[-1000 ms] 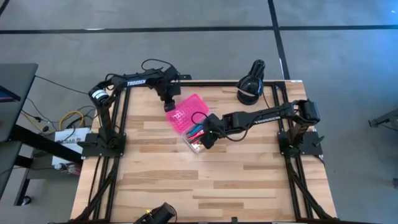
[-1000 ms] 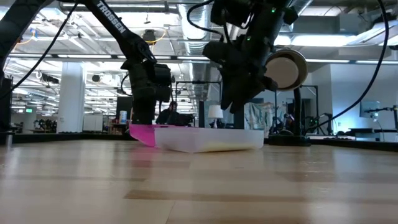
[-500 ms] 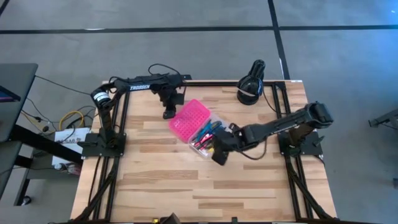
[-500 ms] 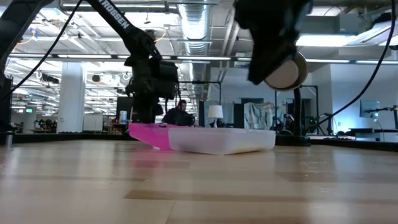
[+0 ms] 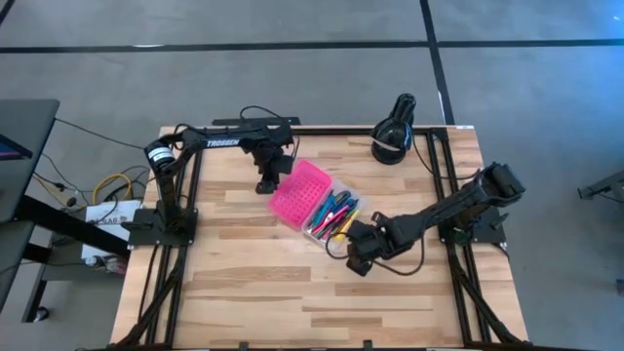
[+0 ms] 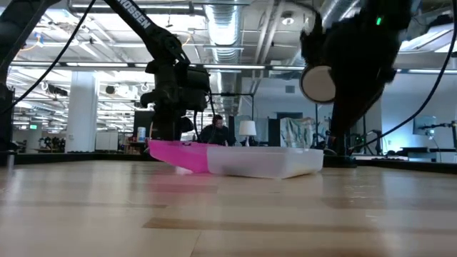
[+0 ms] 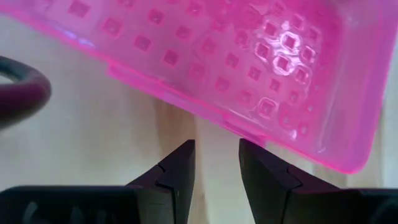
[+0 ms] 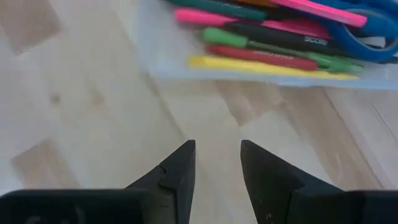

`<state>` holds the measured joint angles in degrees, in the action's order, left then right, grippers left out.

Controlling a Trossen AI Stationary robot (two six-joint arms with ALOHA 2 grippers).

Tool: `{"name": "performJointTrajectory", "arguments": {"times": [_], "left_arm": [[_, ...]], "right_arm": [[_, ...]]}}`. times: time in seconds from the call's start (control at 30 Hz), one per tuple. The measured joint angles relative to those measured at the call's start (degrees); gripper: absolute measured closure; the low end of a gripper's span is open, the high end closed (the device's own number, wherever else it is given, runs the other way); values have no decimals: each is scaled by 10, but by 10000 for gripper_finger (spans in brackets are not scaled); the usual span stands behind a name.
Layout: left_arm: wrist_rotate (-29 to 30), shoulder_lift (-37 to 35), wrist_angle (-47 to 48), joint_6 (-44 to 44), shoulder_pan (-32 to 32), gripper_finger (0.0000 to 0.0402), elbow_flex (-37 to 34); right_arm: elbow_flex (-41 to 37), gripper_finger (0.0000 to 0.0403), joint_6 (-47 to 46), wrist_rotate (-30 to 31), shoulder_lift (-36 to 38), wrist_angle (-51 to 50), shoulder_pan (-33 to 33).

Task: Pick & place school supplies into a supply box
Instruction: Move the pink supply box to the center of the table

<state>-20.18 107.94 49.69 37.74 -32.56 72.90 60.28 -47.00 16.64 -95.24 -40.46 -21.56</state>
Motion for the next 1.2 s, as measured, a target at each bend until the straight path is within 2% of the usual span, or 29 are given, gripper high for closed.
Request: {"name": "performJointTrajectory", "arguments": {"times": [0.23, 0.5, 0.77, 0.97, 1.2], "left_arm": [[-6, 0, 11, -5, 25, 284, 0], [-31, 0, 42, -22, 38, 284, 0], [-35, 0, 69, -32, 52, 284, 0], [69, 0, 10, -64, 39, 291, 0], [93, 0, -112, -63, 19, 323, 0]], "right_arm": [[-75, 281, -54, -18, 0, 37, 45], [-148, 281, -24, -38, 2, 144, 60], [-163, 281, -41, -28, 7, 148, 94], [-164, 281, -46, -14, 6, 135, 130], [-165, 281, -41, 2, 5, 136, 148]]}}
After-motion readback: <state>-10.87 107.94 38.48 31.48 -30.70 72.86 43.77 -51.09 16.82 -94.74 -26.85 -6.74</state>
